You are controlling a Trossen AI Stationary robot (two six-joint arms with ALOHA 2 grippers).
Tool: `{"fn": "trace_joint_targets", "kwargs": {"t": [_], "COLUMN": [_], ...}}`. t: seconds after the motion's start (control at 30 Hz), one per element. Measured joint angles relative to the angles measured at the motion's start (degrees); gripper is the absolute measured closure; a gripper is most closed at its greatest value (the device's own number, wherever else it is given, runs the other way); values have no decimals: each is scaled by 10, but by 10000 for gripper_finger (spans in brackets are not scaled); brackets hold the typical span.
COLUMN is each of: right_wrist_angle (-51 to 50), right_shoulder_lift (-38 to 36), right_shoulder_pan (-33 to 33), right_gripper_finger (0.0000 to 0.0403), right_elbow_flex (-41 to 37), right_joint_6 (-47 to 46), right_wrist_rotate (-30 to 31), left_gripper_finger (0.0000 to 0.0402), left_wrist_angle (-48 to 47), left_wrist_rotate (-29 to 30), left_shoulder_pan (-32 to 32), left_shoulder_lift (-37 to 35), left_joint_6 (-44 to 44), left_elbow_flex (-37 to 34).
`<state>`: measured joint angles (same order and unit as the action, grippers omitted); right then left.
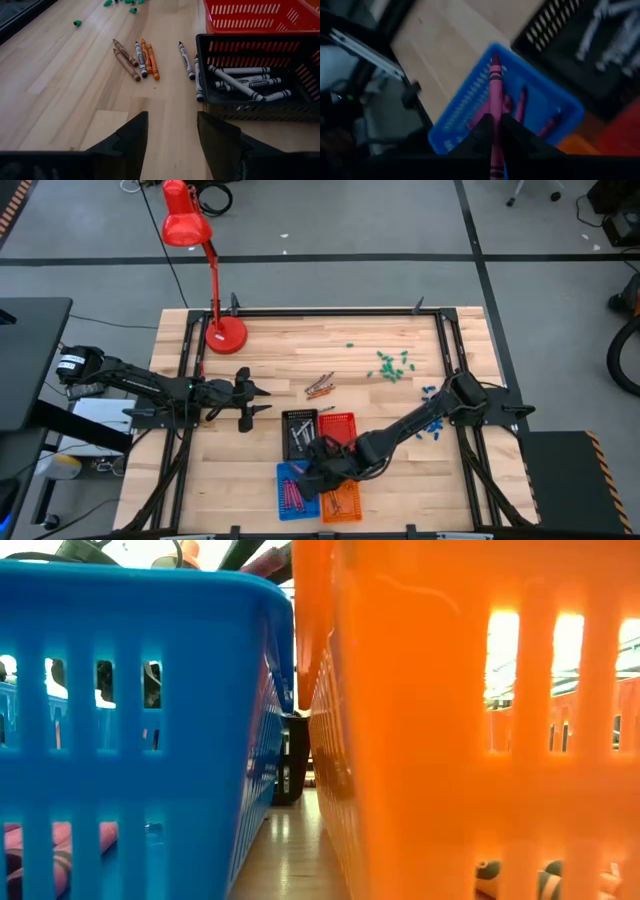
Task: Sort crayons
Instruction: Put the red crayon into the blue basket
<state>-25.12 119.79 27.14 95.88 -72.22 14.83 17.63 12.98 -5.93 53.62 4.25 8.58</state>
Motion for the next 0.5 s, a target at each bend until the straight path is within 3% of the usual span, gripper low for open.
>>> {"fn": "trace_joint_targets", "kwargs": {"t": [0.5], "right_wrist_angle": [-242], "right_shoulder_lift": [155], "right_shoulder_pan": [8], "right_gripper_finger": [370], "right_elbow_flex": [244], "right_joint_6": [3], "right_wrist_rotate": [-28], "left_gripper_finger": [219], "left_wrist_angle": [7], "left_wrist_rotate": [0], "left_shoulder_pan": [0], "left_shoulder_lift": [0], "left_joint_6": [-3], "left_elbow_flex": [0]}}
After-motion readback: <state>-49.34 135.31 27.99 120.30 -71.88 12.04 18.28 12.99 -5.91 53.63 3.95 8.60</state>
